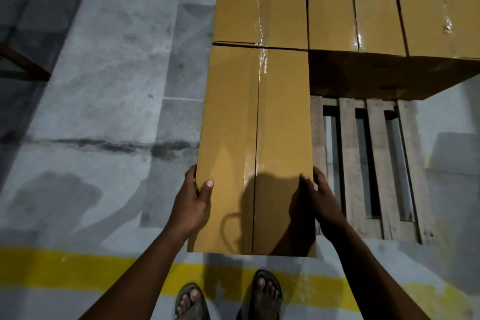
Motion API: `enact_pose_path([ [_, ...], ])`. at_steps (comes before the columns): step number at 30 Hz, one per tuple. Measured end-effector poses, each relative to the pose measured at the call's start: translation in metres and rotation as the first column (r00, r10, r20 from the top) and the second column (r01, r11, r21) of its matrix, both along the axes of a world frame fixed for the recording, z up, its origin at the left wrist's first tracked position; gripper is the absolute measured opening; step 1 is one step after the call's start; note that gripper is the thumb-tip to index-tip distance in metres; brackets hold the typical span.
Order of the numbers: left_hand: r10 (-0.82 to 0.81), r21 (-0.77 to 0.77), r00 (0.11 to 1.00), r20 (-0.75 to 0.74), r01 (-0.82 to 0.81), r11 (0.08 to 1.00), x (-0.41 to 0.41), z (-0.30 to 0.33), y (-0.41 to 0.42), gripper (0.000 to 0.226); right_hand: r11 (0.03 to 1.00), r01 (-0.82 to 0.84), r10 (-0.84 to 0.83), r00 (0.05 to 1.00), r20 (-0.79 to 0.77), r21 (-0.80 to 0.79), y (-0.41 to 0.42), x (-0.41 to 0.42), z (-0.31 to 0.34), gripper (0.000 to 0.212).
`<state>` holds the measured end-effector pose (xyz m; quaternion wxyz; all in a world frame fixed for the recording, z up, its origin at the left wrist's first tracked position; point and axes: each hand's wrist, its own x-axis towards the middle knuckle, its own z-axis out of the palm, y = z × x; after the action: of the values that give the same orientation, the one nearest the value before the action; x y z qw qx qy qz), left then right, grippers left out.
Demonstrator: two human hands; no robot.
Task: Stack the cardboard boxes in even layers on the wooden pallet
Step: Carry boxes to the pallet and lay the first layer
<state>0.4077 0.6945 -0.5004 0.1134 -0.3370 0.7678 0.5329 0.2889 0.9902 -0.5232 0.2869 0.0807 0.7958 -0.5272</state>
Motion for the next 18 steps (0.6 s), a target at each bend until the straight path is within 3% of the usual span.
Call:
enact_pose_path([
  [2,0.078,0.048,0.994,0.081,-0.082,0.995,0.013,-0.004,0.003,0.06,0.998,0.061,-0.063,0.994,0.091,0.019,0.0,0.018,-0.003,0.072],
  [5,0.195,0.228,0.964,0.182,-0.234,0.945,0.037,-0.017,0.004,0.088,0.986,0.11,-0.133,0.973,0.188,0.126,0.0,0.041,-0.001,0.085],
  [8,0.297,0.421,0.925,0.237,-0.373,0.827,0.052,-0.02,0.008,0.059,0.97,0.184,-0.221,0.939,0.265,0.157,0.0,0.061,-0.002,0.087],
  [11,0.316,0.513,0.9,0.301,-0.432,0.742,0.066,-0.035,0.005,0.063,0.972,0.199,-0.226,0.939,0.259,0.127,0.003,0.069,-0.002,0.076],
  [15,0.341,0.563,0.871,0.353,-0.489,0.667,0.072,-0.055,-0.001,0.052,0.976,0.199,-0.215,0.945,0.246,0.089,0.002,0.066,0.007,0.068],
  [18,0.342,0.558,0.87,0.354,-0.49,0.67,0.066,-0.07,0.001,0.037,0.977,0.215,-0.206,0.943,0.26,-0.006,0.0,0.068,0.013,0.052],
])
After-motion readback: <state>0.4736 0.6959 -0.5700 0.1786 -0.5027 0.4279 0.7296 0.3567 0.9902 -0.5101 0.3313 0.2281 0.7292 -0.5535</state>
